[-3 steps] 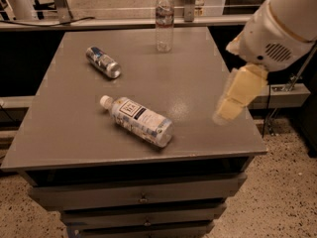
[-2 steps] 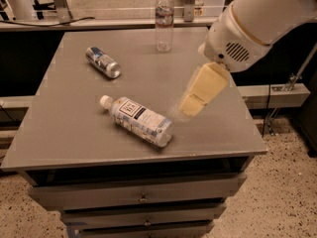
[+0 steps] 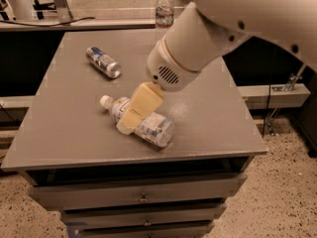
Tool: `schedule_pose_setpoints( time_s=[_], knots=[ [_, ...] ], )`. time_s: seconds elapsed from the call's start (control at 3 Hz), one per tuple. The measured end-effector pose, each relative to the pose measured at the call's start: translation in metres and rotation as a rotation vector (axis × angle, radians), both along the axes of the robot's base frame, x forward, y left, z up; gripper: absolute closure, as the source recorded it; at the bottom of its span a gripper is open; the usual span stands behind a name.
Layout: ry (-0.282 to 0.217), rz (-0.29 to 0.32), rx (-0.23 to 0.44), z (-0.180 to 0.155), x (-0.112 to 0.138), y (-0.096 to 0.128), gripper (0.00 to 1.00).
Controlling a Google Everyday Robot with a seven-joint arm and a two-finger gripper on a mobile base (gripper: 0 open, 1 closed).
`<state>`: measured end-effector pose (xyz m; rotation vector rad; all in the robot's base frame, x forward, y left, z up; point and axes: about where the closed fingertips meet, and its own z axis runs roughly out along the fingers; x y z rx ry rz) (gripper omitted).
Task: Place blue plastic bottle upright
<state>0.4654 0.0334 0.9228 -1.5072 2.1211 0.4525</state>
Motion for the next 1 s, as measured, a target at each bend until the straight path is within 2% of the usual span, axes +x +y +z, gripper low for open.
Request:
schedule_pose_setpoints(
  time_s=[0.33,0.67,1.0],
  knots=[
    [0.005,-0.002,0.004,-0.024,0.007,0.026,0.00],
    [0.010,-0.013,-0.020,-0.043,0.014,0.040,0.00],
    [0.003,-0.037,-0.068,-0.055,0.025,0.043,0.00]
  ],
)
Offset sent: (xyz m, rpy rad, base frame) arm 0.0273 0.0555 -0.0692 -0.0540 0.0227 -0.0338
